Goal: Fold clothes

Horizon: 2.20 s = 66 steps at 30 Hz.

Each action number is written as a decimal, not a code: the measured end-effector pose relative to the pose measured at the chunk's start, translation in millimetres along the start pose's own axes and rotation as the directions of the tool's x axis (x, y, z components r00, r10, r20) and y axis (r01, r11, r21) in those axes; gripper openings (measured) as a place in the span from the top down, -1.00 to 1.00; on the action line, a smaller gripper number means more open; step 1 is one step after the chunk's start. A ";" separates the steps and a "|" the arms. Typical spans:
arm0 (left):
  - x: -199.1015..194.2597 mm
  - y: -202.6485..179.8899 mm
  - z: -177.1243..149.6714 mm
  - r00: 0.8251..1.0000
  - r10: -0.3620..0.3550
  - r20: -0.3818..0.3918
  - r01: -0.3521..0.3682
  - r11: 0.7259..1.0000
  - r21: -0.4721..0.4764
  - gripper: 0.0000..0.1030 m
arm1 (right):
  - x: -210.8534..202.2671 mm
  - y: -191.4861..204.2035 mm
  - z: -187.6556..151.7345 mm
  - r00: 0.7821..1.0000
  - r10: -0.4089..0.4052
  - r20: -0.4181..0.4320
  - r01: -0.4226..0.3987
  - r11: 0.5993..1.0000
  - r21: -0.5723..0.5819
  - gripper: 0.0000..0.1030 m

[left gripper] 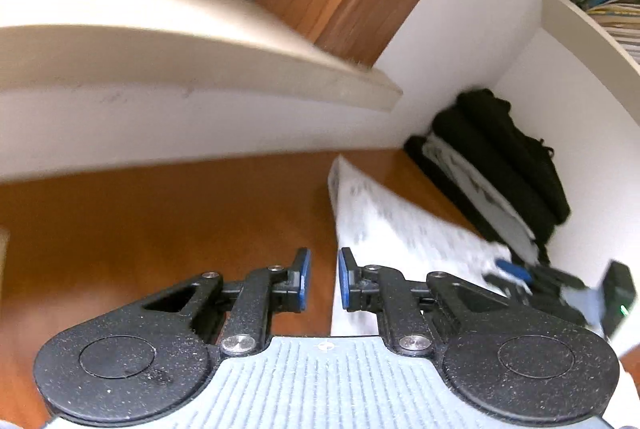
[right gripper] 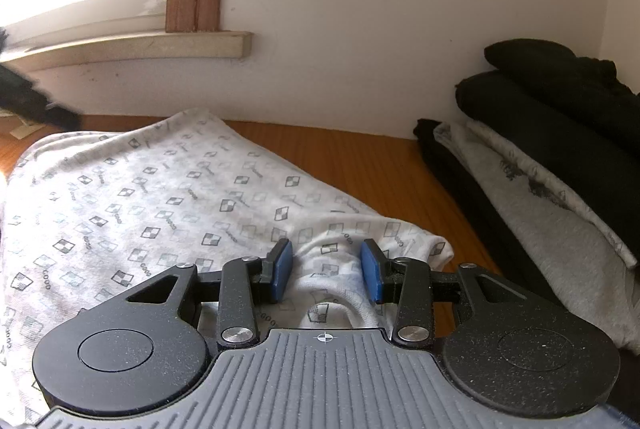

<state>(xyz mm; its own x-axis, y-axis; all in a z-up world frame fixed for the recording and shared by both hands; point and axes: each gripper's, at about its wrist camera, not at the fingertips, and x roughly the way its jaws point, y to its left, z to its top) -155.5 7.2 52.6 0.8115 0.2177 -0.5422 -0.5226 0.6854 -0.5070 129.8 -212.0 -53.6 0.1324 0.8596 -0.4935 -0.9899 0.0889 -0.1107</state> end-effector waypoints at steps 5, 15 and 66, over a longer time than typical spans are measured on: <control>-18.5 1.1 -25.4 1.000 -0.023 -0.021 0.023 1.000 -0.003 0.18 | 0.2 -1.8 0.8 1.000 -0.002 0.000 0.002 1.000 -0.002 0.24; -14.4 0.8 -38.1 0.989 -0.150 -0.016 0.148 0.987 -0.066 0.82 | 1.2 -2.7 0.5 1.000 -0.005 0.000 0.005 1.000 -0.005 0.23; 35.6 -87.5 -42.9 0.996 0.058 -0.063 -0.029 0.918 0.397 0.73 | -72.2 67.5 -15.8 0.963 0.270 0.002 -0.270 0.963 0.010 0.21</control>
<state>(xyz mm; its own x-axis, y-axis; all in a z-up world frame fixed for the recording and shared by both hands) -92.1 -74.8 48.9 0.7617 0.2131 -0.6119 -0.3992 0.8982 -0.1841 54.2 -276.0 -39.0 -0.1404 0.8527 -0.5033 -0.9892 -0.1419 0.0354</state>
